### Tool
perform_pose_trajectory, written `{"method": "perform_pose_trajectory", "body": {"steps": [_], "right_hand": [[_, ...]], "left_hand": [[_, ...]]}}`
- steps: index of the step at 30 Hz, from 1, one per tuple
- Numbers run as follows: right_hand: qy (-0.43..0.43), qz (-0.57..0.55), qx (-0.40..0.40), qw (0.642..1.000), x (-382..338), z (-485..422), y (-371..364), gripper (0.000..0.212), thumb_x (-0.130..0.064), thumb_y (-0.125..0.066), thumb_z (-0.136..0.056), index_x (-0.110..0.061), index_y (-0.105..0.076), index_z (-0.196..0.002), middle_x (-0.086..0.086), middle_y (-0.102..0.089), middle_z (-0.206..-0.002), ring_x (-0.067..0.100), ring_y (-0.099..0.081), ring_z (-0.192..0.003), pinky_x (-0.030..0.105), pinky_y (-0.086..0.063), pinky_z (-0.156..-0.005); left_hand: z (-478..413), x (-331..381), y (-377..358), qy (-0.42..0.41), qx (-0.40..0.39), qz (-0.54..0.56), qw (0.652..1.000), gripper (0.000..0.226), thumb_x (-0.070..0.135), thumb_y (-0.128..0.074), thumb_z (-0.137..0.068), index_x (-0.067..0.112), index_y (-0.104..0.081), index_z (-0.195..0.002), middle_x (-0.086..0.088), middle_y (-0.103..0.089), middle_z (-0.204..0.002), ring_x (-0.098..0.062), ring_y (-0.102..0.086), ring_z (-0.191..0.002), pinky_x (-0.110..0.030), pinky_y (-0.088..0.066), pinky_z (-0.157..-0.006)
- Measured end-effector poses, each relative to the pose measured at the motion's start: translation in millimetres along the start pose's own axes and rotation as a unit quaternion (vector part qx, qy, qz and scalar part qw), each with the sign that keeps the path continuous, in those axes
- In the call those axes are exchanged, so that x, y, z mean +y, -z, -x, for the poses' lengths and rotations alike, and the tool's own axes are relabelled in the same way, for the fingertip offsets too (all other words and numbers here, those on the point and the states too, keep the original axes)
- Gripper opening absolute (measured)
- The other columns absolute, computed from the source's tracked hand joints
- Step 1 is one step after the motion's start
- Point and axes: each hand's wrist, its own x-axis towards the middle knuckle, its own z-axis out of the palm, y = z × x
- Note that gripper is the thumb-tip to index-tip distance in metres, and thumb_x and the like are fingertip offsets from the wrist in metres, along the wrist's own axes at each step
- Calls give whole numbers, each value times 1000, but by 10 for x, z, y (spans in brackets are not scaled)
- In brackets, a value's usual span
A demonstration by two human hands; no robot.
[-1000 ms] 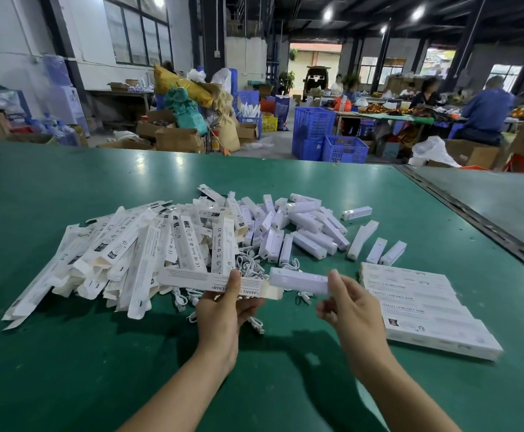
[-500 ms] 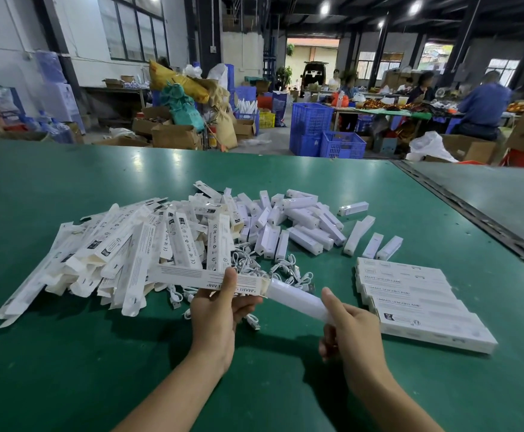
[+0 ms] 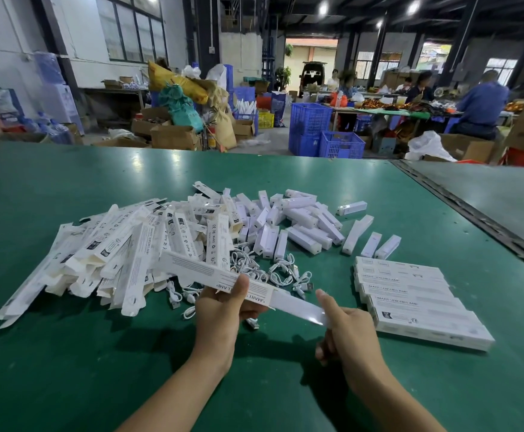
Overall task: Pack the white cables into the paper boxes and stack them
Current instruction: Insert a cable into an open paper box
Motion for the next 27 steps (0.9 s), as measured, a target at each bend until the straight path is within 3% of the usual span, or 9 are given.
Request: {"method": "perform_pose_trajectory", "body": {"steps": [4,9,11,13,15,23,27], "right_hand": [[-1,-20,-16,1000,0,36,-58,56,-53,-58,-91,-1,-52,-69,10,-38,-44,27,-54,-39,27,-42,-39],[3,-116,-52,992,-9,51,-93,21,-22,-51,-99,-1,-52,-101,12,-54,-54,37,-67,-58,35,-54,-52],[4,-138,-57,989,-16,43,-96,10,-14,-50,-99,-4,-50,-100,13,-62,-60,40,-71,-69,35,-57,-57],[13,-162,-55,985,-10,29,-101,7,-11,-53,-98,-7,-47,-95,16,-65,-65,41,-72,-77,31,-57,-57],[25,-166,-50,984,4,10,-100,10,-10,-55,-97,-9,-47,-92,18,-66,-68,40,-72,-79,30,-56,-57],[65,-101,-103,987,48,26,-105,5,-10,-60,-94,-10,-63,-98,15,-70,-74,29,-70,-64,37,-59,-66],[67,-95,-128,985,49,33,-105,11,-8,-60,-93,-15,-68,-96,15,-69,-72,23,-65,-55,42,-54,-70]], "left_hand": [[30,-41,-18,0,-13,-1,1000,68,48,-78,-58,1,-60,-102,-12,-75,-75,-27,-72,-58,-27,-56,-51],[26,-3,-29,3,-13,3,1000,93,72,-88,-37,7,-64,-99,-14,-77,-83,-28,-74,-65,-27,-57,-54],[25,2,-18,9,-26,12,1000,77,60,-90,-50,7,-67,-101,-16,-77,-89,-30,-75,-70,-28,-58,-58],[22,-1,-7,18,-57,30,998,36,31,-83,-69,11,-72,-96,-21,-75,-93,-33,-75,-74,-29,-59,-62],[27,-7,-1,28,-88,43,995,13,16,-73,-75,14,-75,-88,-23,-74,-93,-35,-75,-77,-29,-59,-63],[34,-37,-15,34,-89,28,995,36,19,-71,-77,0,-66,-108,-21,-75,-101,-36,-75,-84,-28,-58,-66],[45,-28,-20,30,-90,15,995,35,22,-73,-75,4,-68,-104,-19,-75,-100,-37,-74,-85,-29,-58,-66]]}}
